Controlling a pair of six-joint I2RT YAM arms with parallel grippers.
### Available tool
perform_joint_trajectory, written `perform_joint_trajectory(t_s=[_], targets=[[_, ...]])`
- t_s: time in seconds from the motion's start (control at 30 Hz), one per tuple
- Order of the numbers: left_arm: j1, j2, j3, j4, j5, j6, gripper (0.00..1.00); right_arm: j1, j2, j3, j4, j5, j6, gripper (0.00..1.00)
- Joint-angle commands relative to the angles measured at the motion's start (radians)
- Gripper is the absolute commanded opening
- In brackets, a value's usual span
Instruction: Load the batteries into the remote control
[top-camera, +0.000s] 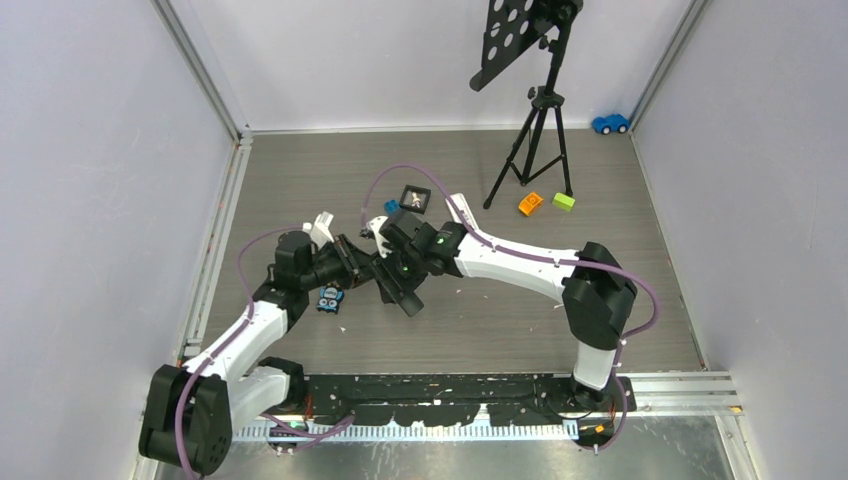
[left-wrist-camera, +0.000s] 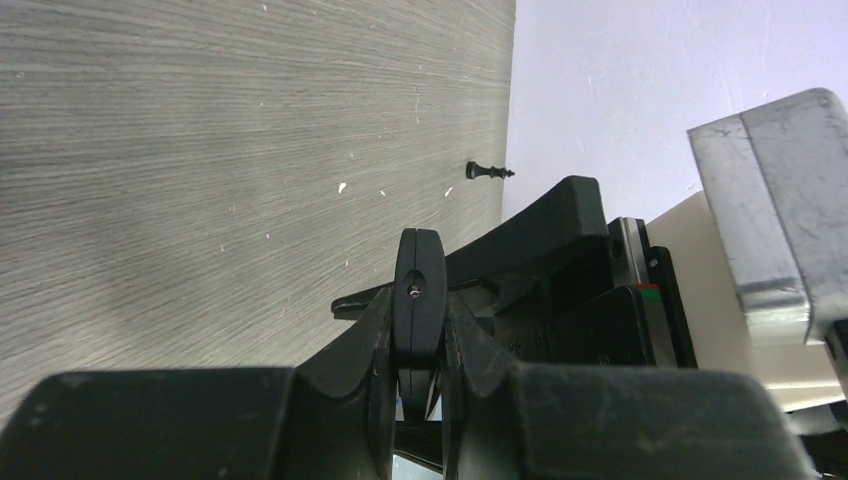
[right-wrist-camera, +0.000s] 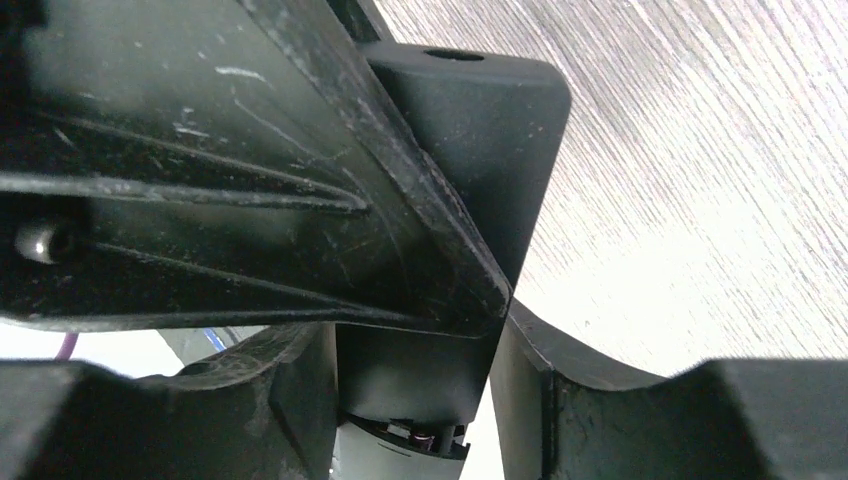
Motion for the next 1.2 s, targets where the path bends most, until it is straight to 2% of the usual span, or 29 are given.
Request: perform_joint_trajectory(t_s=[0.0, 0.2, 0.6, 0.7, 0.87, 1.0, 1.17], targets=[[-0.007, 0.014, 0.034, 0.023, 0.076, -0.028, 0.0, -0.005, -0.079, -0.029, 0.082, 0.038, 0.01, 0.57], [-0.003, 0.023, 0.039, 0.024, 0.064, -0.026, 0.0, -0.009, -0.157, -0.105, 0.148, 0.005, 0.053, 0.66], [0.007, 0.005, 0.044, 0.006, 0.056, -0.034, 0.0, -0.05, -0.307, -0.241, 0.296, -0.04, 0.224, 0.73], [0.009, -0.012, 0.042, 0.005, 0.04, -0.057, 0.0, -0.067, -0.378, -0.321, 0.386, 0.042, 0.341, 0.75], [0.011, -0.022, 0.031, 0.069, 0.0, -0.142, 0.0, -0.072, -0.508, -0.552, 0.666, 0.277, 0.65, 0.76], [0.011, -0.021, 0.028, 0.128, -0.026, -0.218, 0.0, -0.071, -0.579, -0.7, 0.852, 0.315, 0.826, 0.76], [0.011, -0.023, 0.033, 0.159, -0.055, -0.278, 0.0, -0.069, -0.582, -0.875, 1.168, 0.304, 0.994, 0.76]])
